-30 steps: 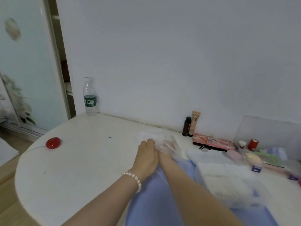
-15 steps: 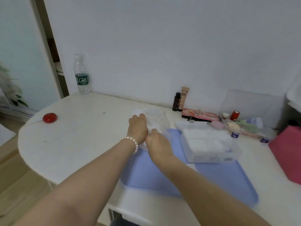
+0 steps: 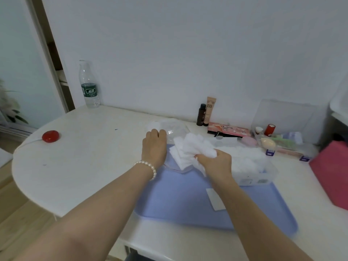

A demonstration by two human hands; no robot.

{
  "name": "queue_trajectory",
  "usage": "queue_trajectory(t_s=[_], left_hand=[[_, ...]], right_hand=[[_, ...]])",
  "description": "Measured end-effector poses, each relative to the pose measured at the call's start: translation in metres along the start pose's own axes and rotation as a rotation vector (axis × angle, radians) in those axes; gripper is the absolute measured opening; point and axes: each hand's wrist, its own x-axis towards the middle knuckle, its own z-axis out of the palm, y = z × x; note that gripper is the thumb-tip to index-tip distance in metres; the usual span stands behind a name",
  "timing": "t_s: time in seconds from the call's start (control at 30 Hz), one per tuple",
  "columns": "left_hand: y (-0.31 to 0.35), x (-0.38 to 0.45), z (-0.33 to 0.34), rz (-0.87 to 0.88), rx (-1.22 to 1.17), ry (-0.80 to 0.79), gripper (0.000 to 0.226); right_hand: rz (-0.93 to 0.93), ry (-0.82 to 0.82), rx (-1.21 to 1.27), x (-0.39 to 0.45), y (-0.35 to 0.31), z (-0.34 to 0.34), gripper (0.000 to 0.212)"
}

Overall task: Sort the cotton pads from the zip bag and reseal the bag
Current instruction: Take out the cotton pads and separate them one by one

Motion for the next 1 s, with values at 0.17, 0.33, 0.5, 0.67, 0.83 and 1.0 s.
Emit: queue_trajectory(t_s=[0.17,0.33,0.5,0.67,0.83,1.0], left_hand=[[-0.015,0.006,0.007,-0.018,0.057,0.04,0.036],[-0.02,-0.001,-0.004,-0.012,-0.27,-0.005,0.033],[-0.004,-0.041,-0.049,0.06,-0.633,0.322,0.029],[0.022,-0.042,-0.079,-0.534,-1.361,-0.226,0.027],[0.023,-0.053,-0.073,-0.593,-1.418,-0.883,0.047],[0.012,-0.063,-0.056,-0.649,-1.367,-0.778,0.049]], right_hand=[[0.16,-0.116,0.247,0.007,-0.003,-0.002,0.008],[0.262,-0.374,0.55,0.005,-0.007,-0.019,0.031],[0.132,-0.337,0.4,0.001,-0.004,-0.024,0.021],[-0.137,-0.234,-0.045,0.003,-0.008,-0.031,0.018],[-0.203,-0.396,-0.354,-0.003,0.009,-0.018,0.024],[-0.18,-0.494,-0.426,-0.004,0.02,-0.015,0.023]])
